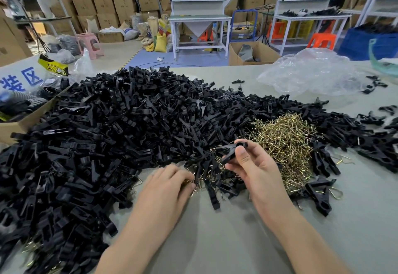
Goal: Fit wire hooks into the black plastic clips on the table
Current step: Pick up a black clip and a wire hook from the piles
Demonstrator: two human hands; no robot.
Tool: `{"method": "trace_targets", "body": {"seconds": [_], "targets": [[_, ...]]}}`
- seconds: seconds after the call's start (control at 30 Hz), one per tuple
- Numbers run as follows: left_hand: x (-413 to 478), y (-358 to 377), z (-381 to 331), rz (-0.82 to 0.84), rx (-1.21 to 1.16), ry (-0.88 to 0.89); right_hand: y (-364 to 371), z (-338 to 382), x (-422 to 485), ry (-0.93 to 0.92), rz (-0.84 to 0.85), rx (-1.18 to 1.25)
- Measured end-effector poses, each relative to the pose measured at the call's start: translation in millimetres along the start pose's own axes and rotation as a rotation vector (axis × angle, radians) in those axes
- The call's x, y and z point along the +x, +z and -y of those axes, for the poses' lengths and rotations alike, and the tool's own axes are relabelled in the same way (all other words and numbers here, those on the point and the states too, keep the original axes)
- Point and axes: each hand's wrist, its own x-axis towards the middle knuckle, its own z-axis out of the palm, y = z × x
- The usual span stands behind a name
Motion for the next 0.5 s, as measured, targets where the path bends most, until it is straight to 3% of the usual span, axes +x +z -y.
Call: {"method": "trace_targets", "body": {"seconds": [0.17,0.37,0.5], "targets": [[-0.9,-2.0,-3.8,-0.082,-0.130,-0.047,-0.2,0.0,0.0,-0.001,0.008,-0.029],[0.8,-10.9,-14.7,-0.261,-0.624,-0.246,-1.7,0.4,0.1,0.017,0.023,-0.011],[5.7,-14.6,-12.4,-0.260,-0.828,-0.342,-1.9,-0.1,-0.3,0.022,0.037,-0.023]]}}
